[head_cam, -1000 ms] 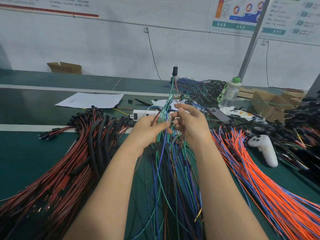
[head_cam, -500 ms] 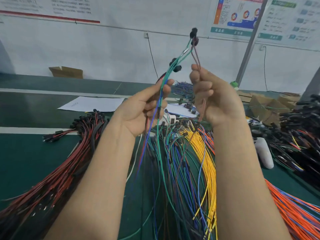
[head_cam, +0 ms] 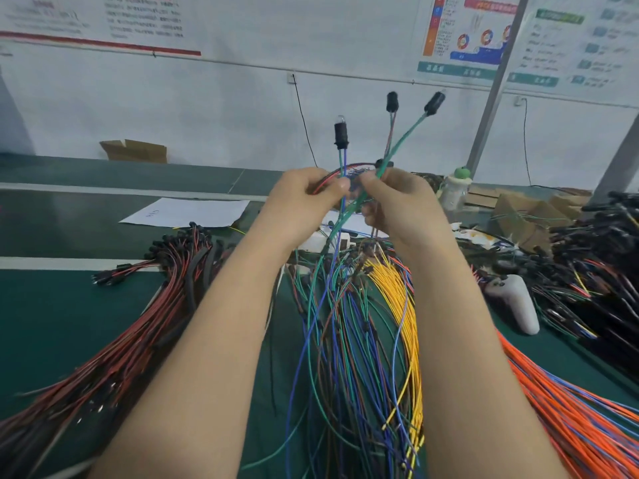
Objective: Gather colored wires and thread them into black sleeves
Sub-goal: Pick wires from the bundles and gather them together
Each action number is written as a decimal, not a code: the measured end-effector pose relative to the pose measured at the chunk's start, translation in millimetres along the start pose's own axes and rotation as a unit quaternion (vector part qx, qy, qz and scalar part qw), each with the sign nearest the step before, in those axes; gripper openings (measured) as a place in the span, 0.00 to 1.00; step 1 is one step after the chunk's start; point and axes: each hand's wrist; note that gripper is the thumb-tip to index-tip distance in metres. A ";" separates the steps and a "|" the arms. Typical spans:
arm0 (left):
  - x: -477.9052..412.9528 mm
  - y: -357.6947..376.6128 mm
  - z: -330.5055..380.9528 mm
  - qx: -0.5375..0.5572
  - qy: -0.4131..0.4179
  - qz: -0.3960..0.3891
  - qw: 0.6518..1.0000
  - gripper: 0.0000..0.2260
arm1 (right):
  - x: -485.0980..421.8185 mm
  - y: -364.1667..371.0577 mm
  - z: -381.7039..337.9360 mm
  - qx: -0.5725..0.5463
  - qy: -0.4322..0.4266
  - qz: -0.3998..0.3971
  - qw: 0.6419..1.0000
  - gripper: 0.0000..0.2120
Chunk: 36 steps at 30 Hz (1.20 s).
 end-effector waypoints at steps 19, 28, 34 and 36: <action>34.5 80.9 -84.5 0.158 -0.226 -0.158 0.948 0.04 | 15.4 -30.4 112.2 0.044 0.144 0.078 0.986 0.07; 52.0 102.5 -139.4 0.222 -0.249 -0.174 0.927 0.08 | 38.0 -41.7 158.5 0.119 0.145 0.033 0.982 0.14; 50.7 105.3 -138.8 0.224 -0.268 -0.164 0.922 0.06 | 34.4 -47.0 159.1 0.026 0.193 0.060 0.979 0.13; 51.6 106.1 -137.5 0.212 -0.262 -0.155 0.929 0.07 | 33.3 -47.3 162.3 0.006 0.199 0.060 0.978 0.12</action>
Point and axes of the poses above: each hand's wrist, its own x-axis away from the middle knuckle, its own y-axis out of the palm, z = x × y, and after that the axes turned 13 degrees about -x, right-handed
